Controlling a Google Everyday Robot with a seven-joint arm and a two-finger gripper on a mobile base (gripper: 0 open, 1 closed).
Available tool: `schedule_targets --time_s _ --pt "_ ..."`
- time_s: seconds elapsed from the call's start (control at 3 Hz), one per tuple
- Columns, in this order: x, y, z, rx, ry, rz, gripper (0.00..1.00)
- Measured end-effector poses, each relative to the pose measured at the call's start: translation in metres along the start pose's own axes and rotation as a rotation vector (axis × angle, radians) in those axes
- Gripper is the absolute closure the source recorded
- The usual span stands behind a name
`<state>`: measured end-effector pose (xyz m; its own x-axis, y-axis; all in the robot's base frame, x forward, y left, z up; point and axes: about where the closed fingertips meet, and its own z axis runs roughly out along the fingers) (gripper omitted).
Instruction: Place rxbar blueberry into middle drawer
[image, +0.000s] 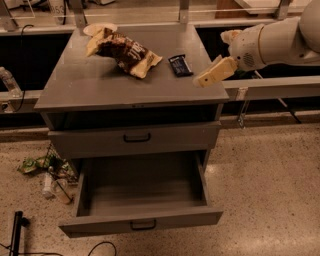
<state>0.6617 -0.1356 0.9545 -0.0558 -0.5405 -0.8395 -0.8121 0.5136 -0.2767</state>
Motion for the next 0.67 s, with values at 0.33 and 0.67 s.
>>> schedule_targets --time_s 0.33,0.67 --pt "0.010 -0.002 0.019 0.011 -0.003 0.021 0.00" --pt "0.029 -0.025 0.058 0.091 0.002 0.059 0.00"
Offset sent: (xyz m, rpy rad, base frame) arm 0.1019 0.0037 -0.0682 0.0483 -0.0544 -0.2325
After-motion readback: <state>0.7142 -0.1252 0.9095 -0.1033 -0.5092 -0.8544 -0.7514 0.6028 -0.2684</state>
